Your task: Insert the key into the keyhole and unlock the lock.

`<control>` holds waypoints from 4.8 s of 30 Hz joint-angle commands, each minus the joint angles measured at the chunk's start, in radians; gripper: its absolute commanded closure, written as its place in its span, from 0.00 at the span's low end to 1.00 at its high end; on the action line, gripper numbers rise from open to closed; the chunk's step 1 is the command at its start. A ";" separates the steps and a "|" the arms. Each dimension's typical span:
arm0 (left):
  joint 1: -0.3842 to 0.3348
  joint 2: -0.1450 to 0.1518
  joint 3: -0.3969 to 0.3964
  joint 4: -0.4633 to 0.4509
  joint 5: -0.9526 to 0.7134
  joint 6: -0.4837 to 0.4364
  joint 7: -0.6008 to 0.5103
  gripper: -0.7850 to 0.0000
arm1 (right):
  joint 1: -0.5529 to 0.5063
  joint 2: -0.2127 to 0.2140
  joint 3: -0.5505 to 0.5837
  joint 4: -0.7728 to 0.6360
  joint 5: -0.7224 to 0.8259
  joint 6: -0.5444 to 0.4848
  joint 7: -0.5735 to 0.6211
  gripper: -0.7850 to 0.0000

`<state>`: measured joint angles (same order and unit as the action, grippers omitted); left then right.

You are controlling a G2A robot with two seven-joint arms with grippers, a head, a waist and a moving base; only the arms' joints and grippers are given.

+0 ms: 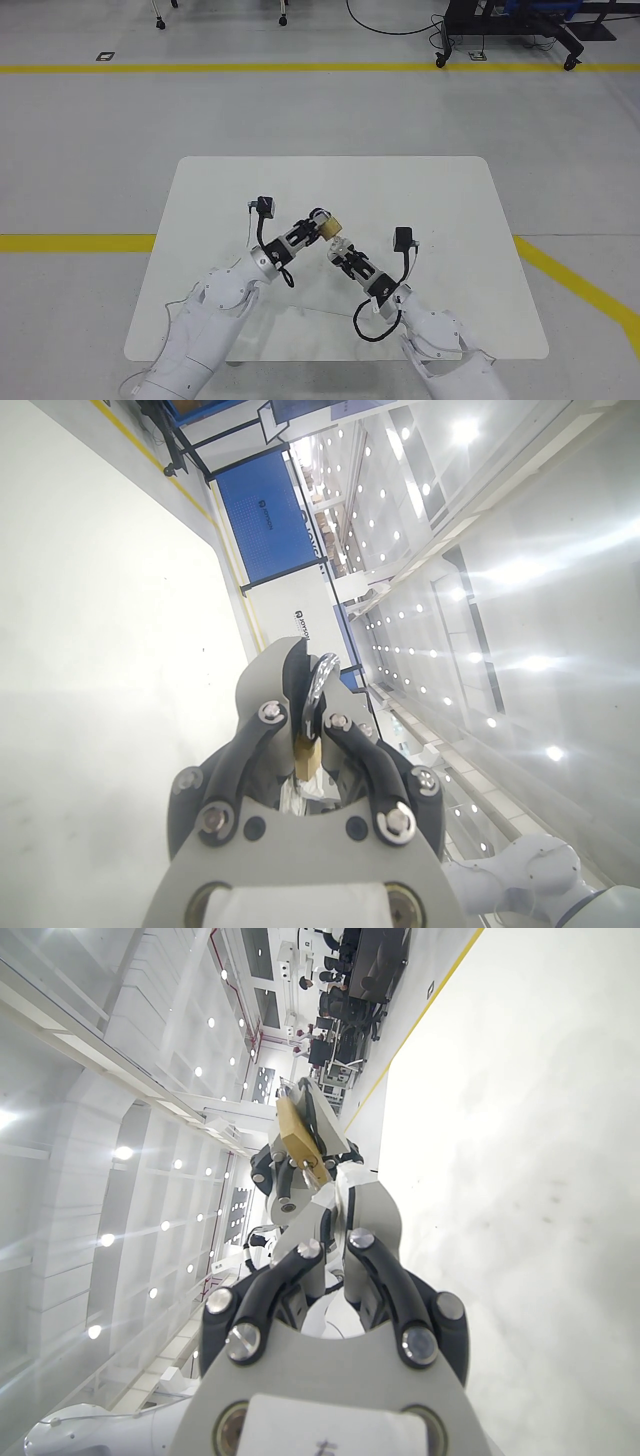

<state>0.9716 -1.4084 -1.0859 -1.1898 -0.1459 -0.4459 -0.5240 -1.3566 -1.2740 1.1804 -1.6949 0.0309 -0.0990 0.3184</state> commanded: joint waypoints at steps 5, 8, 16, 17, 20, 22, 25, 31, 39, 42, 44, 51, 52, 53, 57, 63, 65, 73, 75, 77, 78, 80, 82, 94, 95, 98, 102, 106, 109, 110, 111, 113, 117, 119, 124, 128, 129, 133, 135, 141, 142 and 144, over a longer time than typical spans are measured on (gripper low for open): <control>0.003 0.001 -0.004 -0.002 0.004 -0.003 0.007 1.00 | -0.001 -0.001 0.001 -0.002 -0.003 -0.001 -0.003 1.00; 0.001 0.001 -0.021 0.000 -0.046 -0.004 0.010 1.00 | -0.005 -0.001 0.006 -0.006 0.006 -0.010 0.000 1.00; -0.015 0.002 -0.070 0.038 -0.255 0.039 -0.077 1.00 | -0.030 0.002 0.044 -0.041 0.143 -0.155 0.078 0.52; -0.018 0.002 -0.071 0.042 -0.261 0.038 -0.087 1.00 | -0.034 0.004 0.051 -0.039 0.181 -0.177 0.105 0.04; -0.018 0.002 -0.071 0.042 -0.261 0.038 -0.087 1.00 | -0.039 0.006 0.071 -0.027 0.229 -0.175 0.130 0.00; -0.018 0.002 -0.071 0.042 -0.261 0.038 -0.087 1.00 | -0.039 0.006 0.071 -0.027 0.229 -0.175 0.130 0.00; -0.018 0.002 -0.071 0.042 -0.261 0.038 -0.087 1.00 | -0.039 0.006 0.071 -0.027 0.229 -0.175 0.130 0.00; 0.018 -0.004 -0.063 0.015 -0.296 0.004 -0.040 1.00 | -0.035 0.003 0.058 -0.028 0.313 -0.131 0.154 0.18; 0.019 -0.026 -0.023 0.052 -0.439 -0.049 -0.074 1.00 | 0.005 0.004 0.062 0.017 0.547 -0.047 0.353 0.55; 0.006 -0.032 -0.010 0.076 -0.469 -0.035 -0.098 1.00 | 0.015 0.004 0.061 0.033 0.597 -0.012 0.400 0.56; 0.001 -0.036 -0.003 0.087 -0.490 -0.038 -0.121 1.00 | 0.022 0.005 0.059 0.042 0.623 0.023 0.413 0.57; -0.012 -0.043 0.007 0.106 -0.504 -0.063 -0.168 1.00 | 0.042 0.003 0.048 0.066 0.651 0.067 0.415 0.55; -0.012 -0.043 0.008 0.105 -0.503 -0.066 -0.176 1.00 | 0.044 0.003 0.048 0.068 0.654 0.071 0.412 0.55; -0.012 -0.043 0.008 0.103 -0.500 -0.068 -0.187 1.00 | 0.046 0.003 0.049 0.071 0.660 0.073 0.406 0.55; -0.009 -0.040 0.002 0.102 -0.496 -0.073 -0.227 1.00 | 0.046 0.001 0.046 0.071 0.668 0.076 0.377 0.56; -0.001 -0.038 -0.012 0.102 -0.501 -0.079 -0.237 1.00 | 0.045 0.002 0.046 0.066 0.664 0.084 0.367 0.63; 0.002 -0.037 -0.019 0.099 -0.502 -0.081 -0.237 1.00 | 0.044 0.002 0.047 0.064 0.661 0.085 0.364 0.64; 0.012 -0.035 -0.027 0.082 -0.488 -0.074 -0.241 1.00 | 0.043 0.004 0.045 0.060 0.649 0.100 0.361 0.66; 0.013 -0.035 -0.025 0.080 -0.481 -0.073 -0.239 1.00 | 0.044 0.004 0.043 0.060 0.641 0.104 0.361 0.70; 0.014 -0.035 -0.025 0.080 -0.479 -0.073 -0.238 1.00 | 0.045 0.004 0.042 0.061 0.639 0.107 0.360 0.72; 0.013 -0.035 -0.025 0.080 -0.477 -0.072 -0.239 1.00 | 0.045 0.005 0.042 0.060 0.638 0.107 0.359 0.76; 0.014 -0.036 -0.025 0.079 -0.474 -0.073 -0.238 1.00 | 0.045 0.005 0.041 0.060 0.636 0.107 0.358 0.83; 0.014 -0.036 -0.025 0.078 -0.469 -0.072 -0.238 1.00 | 0.044 0.005 0.041 0.059 0.638 0.104 0.357 1.00; 0.013 -0.035 -0.029 0.074 -0.455 -0.075 -0.241 1.00 | 0.049 0.004 0.042 0.069 0.675 0.114 0.354 1.00; 0.013 -0.035 -0.030 0.074 -0.454 -0.077 -0.241 1.00 | 0.050 0.003 0.042 0.072 0.692 0.118 0.356 1.00; 0.014 -0.035 -0.033 0.070 -0.451 -0.084 -0.245 1.00 | 0.058 0.000 0.047 0.086 0.782 0.148 0.388 1.00; 0.018 -0.033 -0.037 0.060 -0.444 -0.091 -0.254 1.00 | 0.068 0.000 0.062 0.104 0.882 0.203 0.434 1.00; 0.020 -0.031 -0.040 0.056 -0.438 -0.095 -0.259 1.00 | 0.076 0.002 0.068 0.115 0.940 0.286 0.465 1.00; 0.019 -0.029 -0.047 0.060 -0.422 -0.102 -0.263 1.00 | 0.079 0.004 0.073 0.117 0.948 0.332 0.460 1.00; 0.019 -0.028 -0.050 0.062 -0.416 -0.107 -0.263 1.00 | 0.080 0.005 0.074 0.117 0.955 0.346 0.459 1.00; 0.020 -0.026 -0.054 0.062 -0.413 -0.113 -0.263 1.00 | 0.080 0.005 0.073 0.118 0.968 0.366 0.464 1.00; 0.023 -0.023 -0.066 0.061 -0.401 -0.132 -0.258 1.00 | 0.083 0.007 0.077 0.121 0.997 0.407 0.480 1.00; 0.031 -0.018 -0.085 0.054 -0.381 -0.155 -0.250 1.00 | 0.081 0.010 0.089 0.119 1.041 0.457 0.504 1.00; 0.035 -0.015 -0.092 0.051 -0.379 -0.157 -0.251 1.00 | 0.079 0.012 0.096 0.114 1.044 0.466 0.508 1.00; 0.040 -0.012 -0.099 0.046 -0.384 -0.150 -0.251 1.00 | 0.069 0.017 0.110 0.088 0.974 0.398 0.490 0.00; 0.041 -0.012 -0.098 0.045 -0.385 -0.135 -0.247 1.00 | 0.069 0.017 0.110 0.088 0.974 0.398 0.490 0.00; 0.041 -0.012 -0.098 0.045 -0.385 -0.135 -0.247 1.00 | 0.069 0.017 0.110 0.088 0.974 0.398 0.490 0.00; 0.041 -0.012 -0.098 0.045 -0.385 -0.135 -0.247 1.00 | 0.070 0.017 0.114 0.087 0.964 0.384 0.477 0.00; 0.050 -0.012 -0.098 0.036 -0.389 -0.113 -0.221 1.00 | 0.058 0.019 0.125 0.058 0.814 0.239 0.350 0.00; 0.056 -0.011 -0.089 0.010 -0.322 -0.075 -0.160 1.00 | 0.035 0.022 0.056 0.014 0.578 0.215 0.273 0.68; 0.057 -0.011 -0.089 0.007 -0.316 -0.074 -0.155 1.00 | 0.034 0.022 0.052 0.011 0.565 0.214 0.268 0.70; 0.056 -0.010 -0.090 0.002 -0.293 -0.077 -0.144 1.00 | 0.031 0.023 0.044 0.008 0.541 0.213 0.265 0.75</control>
<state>1.0273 -1.4188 -1.1754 -1.1861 -0.4502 -0.5212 -0.6727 -1.3242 -1.2513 1.2272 -1.6861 0.5788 0.1162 0.5842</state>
